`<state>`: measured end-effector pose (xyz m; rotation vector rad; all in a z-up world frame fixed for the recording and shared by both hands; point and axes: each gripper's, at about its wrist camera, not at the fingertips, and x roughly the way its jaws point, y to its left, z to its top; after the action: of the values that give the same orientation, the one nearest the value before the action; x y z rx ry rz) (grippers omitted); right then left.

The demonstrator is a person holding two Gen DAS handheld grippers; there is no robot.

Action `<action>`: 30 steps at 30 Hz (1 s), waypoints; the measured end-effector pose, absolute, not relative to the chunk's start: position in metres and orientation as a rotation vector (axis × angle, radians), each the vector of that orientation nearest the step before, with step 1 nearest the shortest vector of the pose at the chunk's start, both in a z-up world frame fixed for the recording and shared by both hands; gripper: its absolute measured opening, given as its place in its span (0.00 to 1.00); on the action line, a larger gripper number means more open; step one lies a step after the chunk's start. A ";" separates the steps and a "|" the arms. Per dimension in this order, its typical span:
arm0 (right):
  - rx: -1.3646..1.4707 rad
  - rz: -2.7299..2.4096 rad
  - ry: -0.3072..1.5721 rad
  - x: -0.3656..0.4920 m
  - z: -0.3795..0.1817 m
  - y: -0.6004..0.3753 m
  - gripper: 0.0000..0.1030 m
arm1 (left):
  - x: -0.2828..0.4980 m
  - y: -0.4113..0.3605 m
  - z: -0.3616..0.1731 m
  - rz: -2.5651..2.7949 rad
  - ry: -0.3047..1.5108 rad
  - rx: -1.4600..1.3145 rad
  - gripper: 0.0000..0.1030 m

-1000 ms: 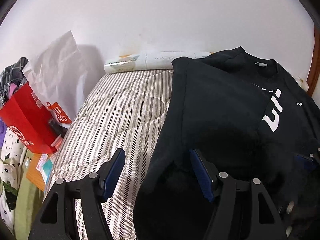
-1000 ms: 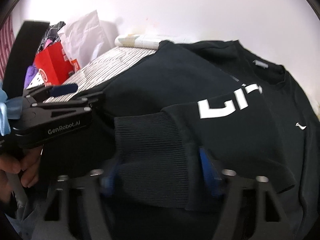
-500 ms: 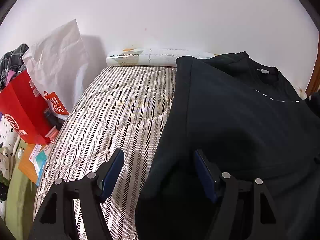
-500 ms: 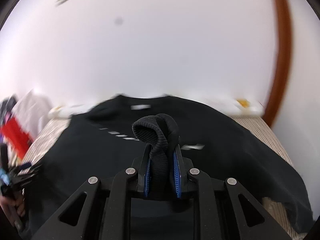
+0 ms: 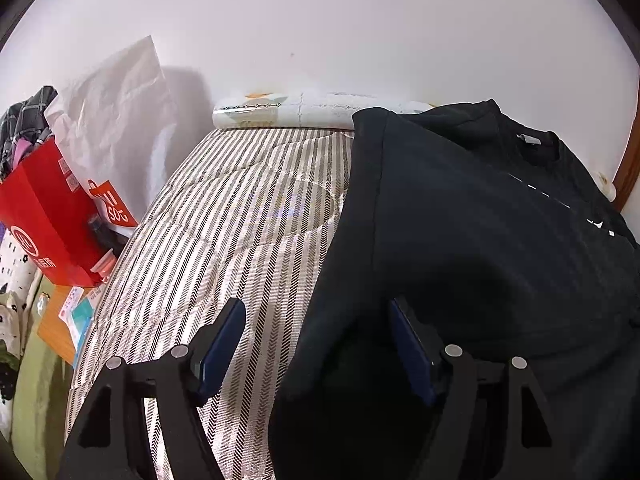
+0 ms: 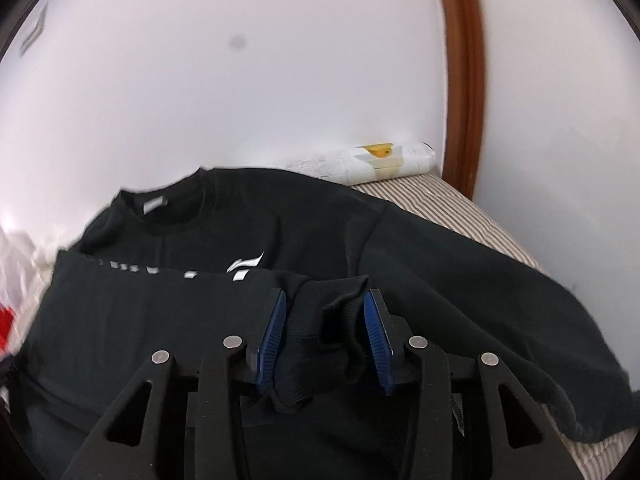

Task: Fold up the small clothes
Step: 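Grasp the ribbed cuff of the folded sleeve with the right gripper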

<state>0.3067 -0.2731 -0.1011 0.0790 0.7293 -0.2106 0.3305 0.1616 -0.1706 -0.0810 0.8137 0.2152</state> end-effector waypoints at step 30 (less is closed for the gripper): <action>0.022 -0.315 0.931 0.331 -0.149 -0.280 0.53 | 0.335 0.167 -0.175 0.226 0.868 -0.109 0.78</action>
<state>0.3306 -0.2795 -0.1487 0.0221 0.9313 -0.3148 0.3348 0.1669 -0.1746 -0.1092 0.8679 0.2257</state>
